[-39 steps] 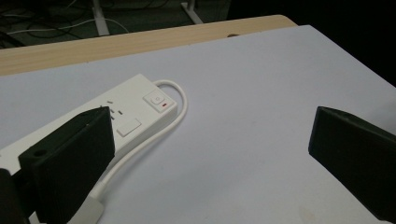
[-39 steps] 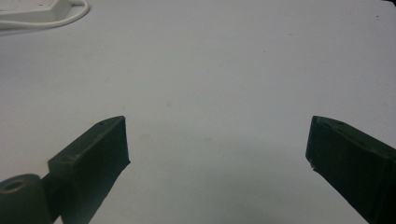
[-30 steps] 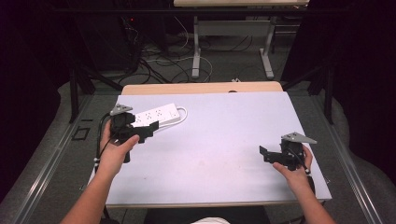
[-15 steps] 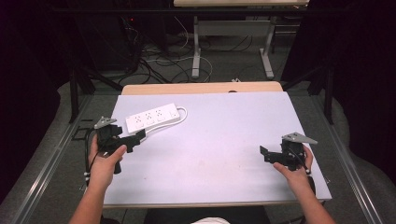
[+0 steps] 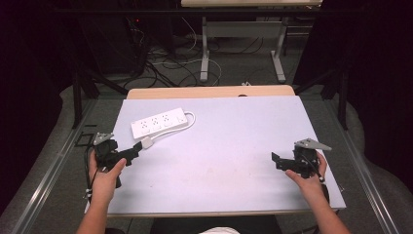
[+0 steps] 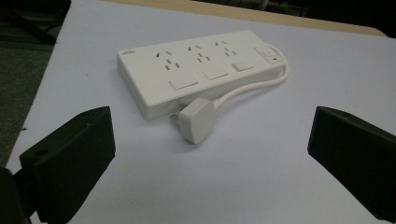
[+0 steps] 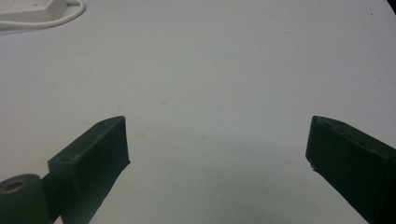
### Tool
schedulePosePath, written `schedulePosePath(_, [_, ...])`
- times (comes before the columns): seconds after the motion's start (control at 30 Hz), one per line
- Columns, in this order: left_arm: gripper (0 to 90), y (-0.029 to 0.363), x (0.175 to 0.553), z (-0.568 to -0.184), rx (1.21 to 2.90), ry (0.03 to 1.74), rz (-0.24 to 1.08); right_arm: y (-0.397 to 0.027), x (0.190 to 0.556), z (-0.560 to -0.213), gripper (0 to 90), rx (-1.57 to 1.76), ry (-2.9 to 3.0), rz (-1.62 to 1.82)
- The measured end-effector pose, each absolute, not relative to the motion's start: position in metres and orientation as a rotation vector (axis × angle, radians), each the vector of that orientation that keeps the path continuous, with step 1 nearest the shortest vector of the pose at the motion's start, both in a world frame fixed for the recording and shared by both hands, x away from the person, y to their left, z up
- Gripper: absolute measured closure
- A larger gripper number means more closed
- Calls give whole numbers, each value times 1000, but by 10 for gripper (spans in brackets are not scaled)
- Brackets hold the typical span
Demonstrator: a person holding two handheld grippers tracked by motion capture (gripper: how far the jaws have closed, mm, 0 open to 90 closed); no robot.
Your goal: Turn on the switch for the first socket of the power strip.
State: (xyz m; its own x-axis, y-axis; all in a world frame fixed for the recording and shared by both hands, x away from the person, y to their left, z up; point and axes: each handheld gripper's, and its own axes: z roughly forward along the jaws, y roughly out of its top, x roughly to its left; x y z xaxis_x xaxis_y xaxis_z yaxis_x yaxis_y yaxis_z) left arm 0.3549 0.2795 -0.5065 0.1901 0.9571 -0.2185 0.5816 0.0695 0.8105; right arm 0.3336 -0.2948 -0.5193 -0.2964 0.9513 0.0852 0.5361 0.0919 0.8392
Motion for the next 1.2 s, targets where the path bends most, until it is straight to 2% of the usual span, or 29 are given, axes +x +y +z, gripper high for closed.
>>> schedulePosePath(0.57, [6,298,362,-541,1654,1562,611,-298,334,-521,51,1460,1886,1099])
schedulePosePath(1.2, [6,293,365,-552,1675,1592,542,-301,337,-525,54,1470,1880,1093])
